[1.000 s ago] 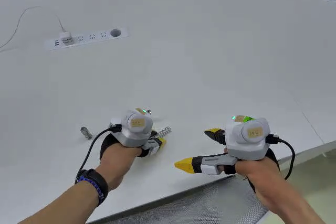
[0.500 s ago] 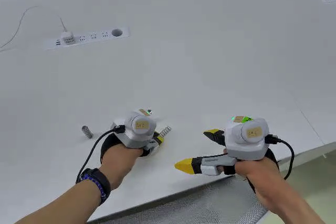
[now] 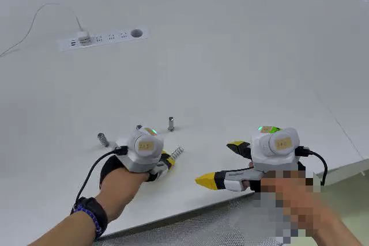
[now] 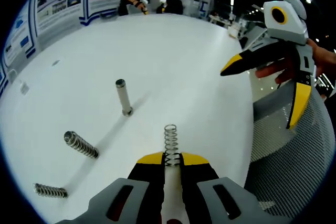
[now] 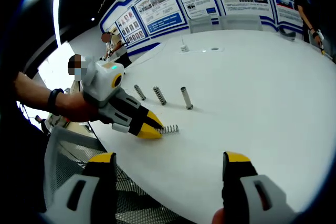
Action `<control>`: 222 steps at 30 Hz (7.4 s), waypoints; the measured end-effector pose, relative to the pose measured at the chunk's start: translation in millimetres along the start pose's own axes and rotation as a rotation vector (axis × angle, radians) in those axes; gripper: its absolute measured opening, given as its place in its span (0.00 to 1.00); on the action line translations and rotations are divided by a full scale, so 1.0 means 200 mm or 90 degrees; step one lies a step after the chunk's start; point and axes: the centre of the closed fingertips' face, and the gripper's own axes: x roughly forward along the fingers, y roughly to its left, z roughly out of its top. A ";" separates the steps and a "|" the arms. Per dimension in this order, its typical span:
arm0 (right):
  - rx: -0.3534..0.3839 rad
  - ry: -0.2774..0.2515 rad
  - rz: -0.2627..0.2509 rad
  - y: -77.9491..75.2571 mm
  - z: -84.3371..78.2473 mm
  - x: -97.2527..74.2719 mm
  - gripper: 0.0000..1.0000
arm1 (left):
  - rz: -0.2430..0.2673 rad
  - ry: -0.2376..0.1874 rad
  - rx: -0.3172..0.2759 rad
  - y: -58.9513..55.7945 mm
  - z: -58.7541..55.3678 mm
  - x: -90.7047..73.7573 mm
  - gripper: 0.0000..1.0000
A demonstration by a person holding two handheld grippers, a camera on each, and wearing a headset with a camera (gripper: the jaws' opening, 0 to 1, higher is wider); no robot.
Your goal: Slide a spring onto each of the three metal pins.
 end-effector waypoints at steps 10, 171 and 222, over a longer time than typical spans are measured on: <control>-0.002 0.006 0.011 0.03 0.00 0.01 0.83 | 0.007 -0.015 -0.023 0.01 -0.05 -0.14 0.11; -0.375 0.185 0.328 0.55 0.24 -0.03 0.12 | -0.221 -0.123 0.132 -0.39 0.21 -0.54 0.12; -0.338 0.252 0.160 0.11 0.16 0.08 0.13 | -0.026 -0.138 -0.042 0.01 -0.02 -0.59 0.40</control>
